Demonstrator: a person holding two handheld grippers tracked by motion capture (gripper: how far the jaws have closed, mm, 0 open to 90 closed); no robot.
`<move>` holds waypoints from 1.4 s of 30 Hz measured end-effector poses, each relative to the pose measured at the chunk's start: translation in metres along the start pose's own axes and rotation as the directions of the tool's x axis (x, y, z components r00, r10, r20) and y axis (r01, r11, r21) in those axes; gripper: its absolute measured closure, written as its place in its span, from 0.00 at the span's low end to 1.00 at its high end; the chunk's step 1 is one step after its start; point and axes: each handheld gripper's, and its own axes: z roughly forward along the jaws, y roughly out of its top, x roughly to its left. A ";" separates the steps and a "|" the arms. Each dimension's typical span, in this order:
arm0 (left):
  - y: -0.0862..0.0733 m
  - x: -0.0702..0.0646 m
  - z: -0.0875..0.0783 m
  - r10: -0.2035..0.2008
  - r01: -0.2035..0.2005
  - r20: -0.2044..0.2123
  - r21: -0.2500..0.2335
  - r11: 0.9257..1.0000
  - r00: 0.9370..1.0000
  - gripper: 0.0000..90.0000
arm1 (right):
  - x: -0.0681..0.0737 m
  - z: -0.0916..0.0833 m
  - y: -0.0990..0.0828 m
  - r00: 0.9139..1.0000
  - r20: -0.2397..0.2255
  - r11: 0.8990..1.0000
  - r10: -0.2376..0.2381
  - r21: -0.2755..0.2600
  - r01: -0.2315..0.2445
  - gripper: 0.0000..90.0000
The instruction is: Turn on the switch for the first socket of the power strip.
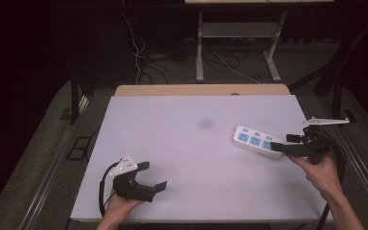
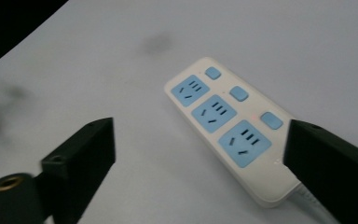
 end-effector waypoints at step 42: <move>-0.001 -0.001 0.001 0.005 -0.005 0.006 0.014 1.000 1.000 0.00 | 0.048 0.027 -0.074 0.971 -0.192 0.989 -0.140 0.017 0.146 0.00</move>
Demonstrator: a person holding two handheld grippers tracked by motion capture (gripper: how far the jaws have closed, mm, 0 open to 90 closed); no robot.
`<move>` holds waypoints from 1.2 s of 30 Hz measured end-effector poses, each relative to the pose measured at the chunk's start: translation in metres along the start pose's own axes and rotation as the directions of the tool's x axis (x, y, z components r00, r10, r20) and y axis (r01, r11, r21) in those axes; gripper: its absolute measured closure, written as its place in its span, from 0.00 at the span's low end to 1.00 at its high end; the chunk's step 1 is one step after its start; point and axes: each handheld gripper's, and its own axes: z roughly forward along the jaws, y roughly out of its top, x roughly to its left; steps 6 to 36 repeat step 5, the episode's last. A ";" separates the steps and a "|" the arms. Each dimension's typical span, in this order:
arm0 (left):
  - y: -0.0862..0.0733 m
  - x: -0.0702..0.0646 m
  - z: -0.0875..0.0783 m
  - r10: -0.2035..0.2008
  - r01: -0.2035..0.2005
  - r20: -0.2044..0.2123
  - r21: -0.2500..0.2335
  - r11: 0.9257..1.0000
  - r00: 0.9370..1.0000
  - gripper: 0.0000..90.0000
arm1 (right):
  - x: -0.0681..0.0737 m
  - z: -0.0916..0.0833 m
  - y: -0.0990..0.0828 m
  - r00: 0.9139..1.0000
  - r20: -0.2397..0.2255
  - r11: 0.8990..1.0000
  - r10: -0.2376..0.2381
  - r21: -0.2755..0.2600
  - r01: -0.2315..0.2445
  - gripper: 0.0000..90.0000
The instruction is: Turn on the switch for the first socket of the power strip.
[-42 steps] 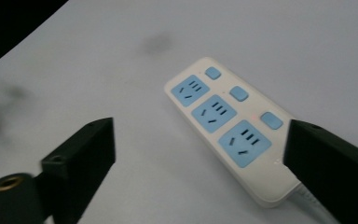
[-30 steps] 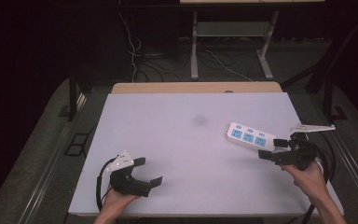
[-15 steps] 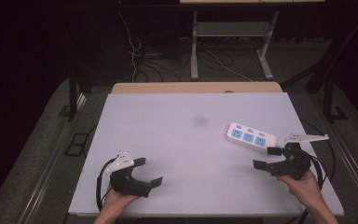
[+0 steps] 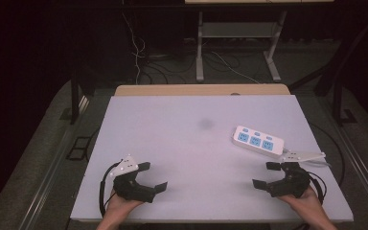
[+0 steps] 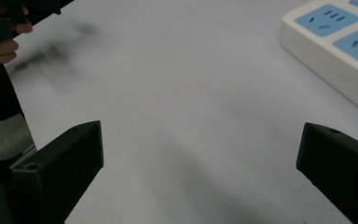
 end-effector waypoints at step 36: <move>0.000 0.000 0.001 0.000 0.000 0.001 0.002 1.000 1.000 0.00 | 0.001 0.004 -0.007 1.000 -0.008 1.000 0.003 0.017 -0.003 0.00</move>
